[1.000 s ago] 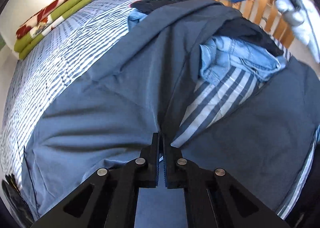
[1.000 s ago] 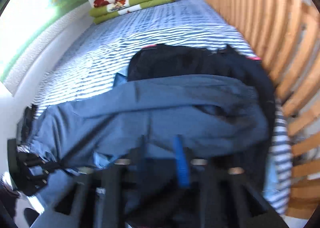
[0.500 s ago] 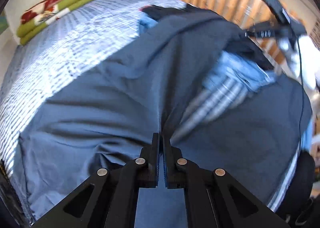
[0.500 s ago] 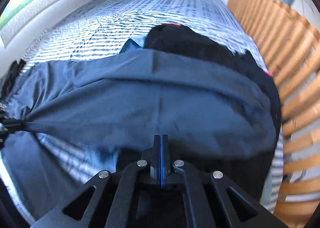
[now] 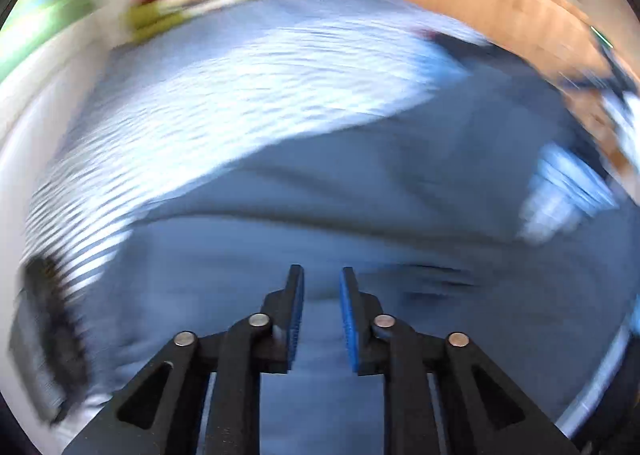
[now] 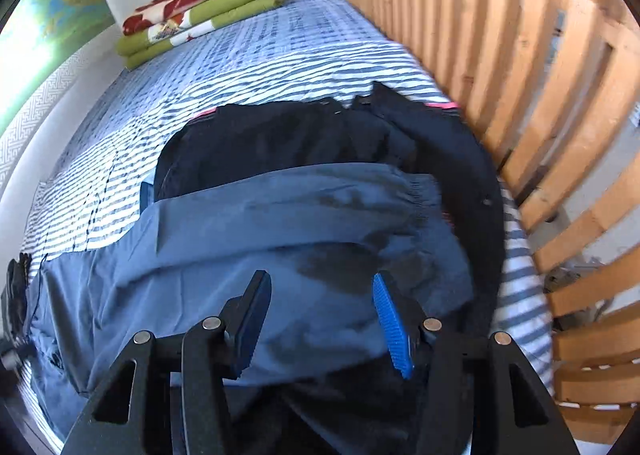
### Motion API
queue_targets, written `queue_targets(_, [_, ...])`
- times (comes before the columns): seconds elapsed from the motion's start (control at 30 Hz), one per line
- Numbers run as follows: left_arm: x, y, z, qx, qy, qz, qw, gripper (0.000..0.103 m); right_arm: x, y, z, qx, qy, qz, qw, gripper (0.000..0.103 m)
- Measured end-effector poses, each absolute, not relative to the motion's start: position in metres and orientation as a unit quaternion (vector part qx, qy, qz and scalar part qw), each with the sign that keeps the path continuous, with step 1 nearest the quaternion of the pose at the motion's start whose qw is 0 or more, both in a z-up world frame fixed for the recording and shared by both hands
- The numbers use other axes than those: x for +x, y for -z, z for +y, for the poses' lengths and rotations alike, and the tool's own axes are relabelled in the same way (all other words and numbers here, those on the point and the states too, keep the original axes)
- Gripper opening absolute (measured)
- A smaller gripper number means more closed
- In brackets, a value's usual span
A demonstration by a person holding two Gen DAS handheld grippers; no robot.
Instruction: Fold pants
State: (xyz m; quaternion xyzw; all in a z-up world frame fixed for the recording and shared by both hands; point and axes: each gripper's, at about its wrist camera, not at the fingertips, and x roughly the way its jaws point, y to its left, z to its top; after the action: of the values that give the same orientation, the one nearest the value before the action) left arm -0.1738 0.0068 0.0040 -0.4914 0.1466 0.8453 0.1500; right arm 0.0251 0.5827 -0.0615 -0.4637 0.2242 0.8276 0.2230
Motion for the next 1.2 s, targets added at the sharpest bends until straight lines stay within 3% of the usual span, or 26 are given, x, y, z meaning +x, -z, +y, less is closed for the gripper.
queue_targets(0.1, [-0.201, -0.006, -0.084, -0.511, -0.855, 0.071, 0.052, 0.037, 0.004, 0.087, 0.571, -0.504, -0.814, 0.145, 0.25, 0.049])
queue_targets(0.27, [-0.218, 0.009, -0.196, -0.533, -0.845, -0.016, -0.045, 0.037, 0.004, 0.093, 0.601, -0.507, -0.752, 0.141, 0.397, 0.056])
queue_targets(0.33, [-0.226, 0.014, -0.205, -0.535, -0.843, 0.002, -0.052, 0.044, 0.005, 0.079, 0.6, -0.498, -0.768, 0.154, 0.372, 0.056])
queue_targets(0.43, [-0.239, 0.013, -0.204, -0.532, -0.846, -0.005, -0.032, 0.047, 0.011, 0.048, 0.593, -0.466, -0.798, 0.166, 0.343, 0.056])
queue_targets(0.57, [-0.255, 0.01, -0.141, -0.523, -0.852, 0.026, 0.025, 0.047, 0.028, 0.016, 0.606, -0.44, -0.811, 0.17, 0.345, 0.058])
queue_targets(0.7, [-0.252, 0.002, -0.042, -0.508, -0.849, 0.062, 0.131, 0.047, 0.056, 0.013, 0.63, -0.44, -0.803, 0.226, 0.334, 0.058])
queue_targets(0.97, [-0.202, -0.004, 0.202, -0.489, -0.78, 0.122, 0.371, 0.047, 0.051, 0.061, 0.623, -0.481, -0.796, 0.254, 0.266, 0.057])
queue_targets(1.2, [-0.179, 0.026, 0.32, -0.507, -0.741, 0.164, 0.409, 0.047, 0.032, 0.112, 0.625, -0.521, -0.747, 0.309, 0.273, 0.054])
